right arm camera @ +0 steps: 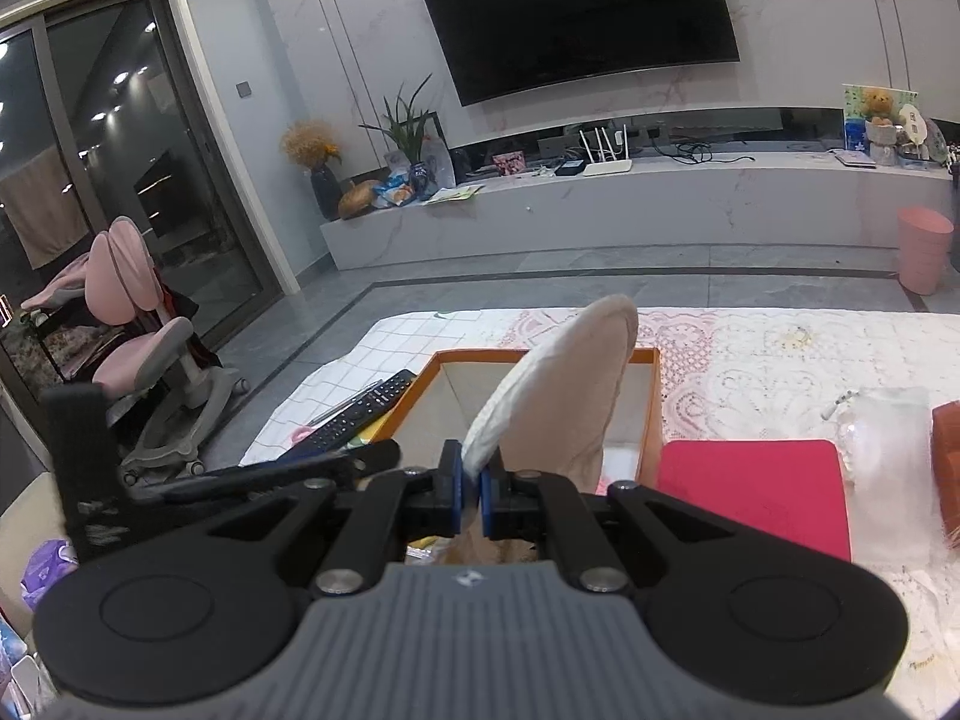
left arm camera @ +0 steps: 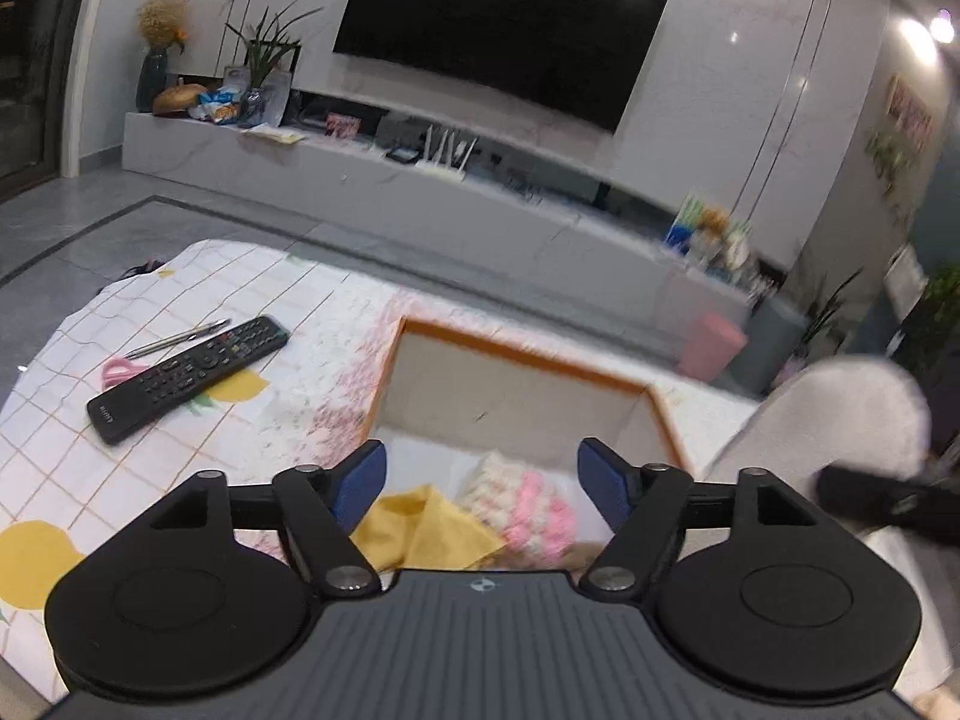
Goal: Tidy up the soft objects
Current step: 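Drop the yellow cloth into the orange box while the right tool carries the bundle, then lower the white bundle into the orange box and open the right tool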
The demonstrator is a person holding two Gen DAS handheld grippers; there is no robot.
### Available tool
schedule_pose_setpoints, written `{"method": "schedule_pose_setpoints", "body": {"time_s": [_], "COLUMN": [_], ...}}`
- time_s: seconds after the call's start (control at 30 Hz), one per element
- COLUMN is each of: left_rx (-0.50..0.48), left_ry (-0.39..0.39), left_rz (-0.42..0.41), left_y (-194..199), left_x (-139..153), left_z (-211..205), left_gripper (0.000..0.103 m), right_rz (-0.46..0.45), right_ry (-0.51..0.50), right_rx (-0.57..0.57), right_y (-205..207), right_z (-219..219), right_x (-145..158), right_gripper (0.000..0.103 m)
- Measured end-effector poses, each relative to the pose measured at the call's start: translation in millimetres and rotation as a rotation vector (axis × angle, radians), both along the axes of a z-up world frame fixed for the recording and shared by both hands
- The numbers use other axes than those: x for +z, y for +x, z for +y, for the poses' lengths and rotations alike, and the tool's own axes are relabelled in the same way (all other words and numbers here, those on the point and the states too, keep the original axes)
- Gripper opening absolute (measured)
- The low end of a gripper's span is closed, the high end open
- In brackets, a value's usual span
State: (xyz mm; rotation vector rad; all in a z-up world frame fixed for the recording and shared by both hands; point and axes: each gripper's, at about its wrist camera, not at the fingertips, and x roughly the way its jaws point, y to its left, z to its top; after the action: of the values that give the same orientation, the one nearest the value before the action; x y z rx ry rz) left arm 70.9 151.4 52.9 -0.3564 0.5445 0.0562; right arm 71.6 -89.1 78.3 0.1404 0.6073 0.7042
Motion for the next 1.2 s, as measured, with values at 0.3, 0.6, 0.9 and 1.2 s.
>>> {"method": "schedule_pose_setpoints", "body": {"time_s": [0.3, 0.6, 0.9, 1.2], "left_rx": [-0.005, 0.093, 0.13, 0.04], "left_ry": [0.039, 0.02, -0.037, 0.015], "left_rz": [-0.05, -0.059, 0.0, -0.037], "left_y": [-9, -7, 0, -2], "left_x": [11, 3, -12, -9], "left_z": [15, 48, 69, 49], "left_gripper": [0.093, 0.09, 0.09, 0.09], "right_rz": [0.018, 0.05, 0.113, 0.212], "right_ry": [-0.017, -0.07, -0.145, -0.296], "right_rx": [0.062, 0.118, 0.161, 0.008], "right_y": [12, 49, 90, 137], "right_z": [43, 110, 159, 160], "right_x": [-12, -35, -62, -100], "right_gripper": [0.003, 0.003, 0.003, 0.004]}}
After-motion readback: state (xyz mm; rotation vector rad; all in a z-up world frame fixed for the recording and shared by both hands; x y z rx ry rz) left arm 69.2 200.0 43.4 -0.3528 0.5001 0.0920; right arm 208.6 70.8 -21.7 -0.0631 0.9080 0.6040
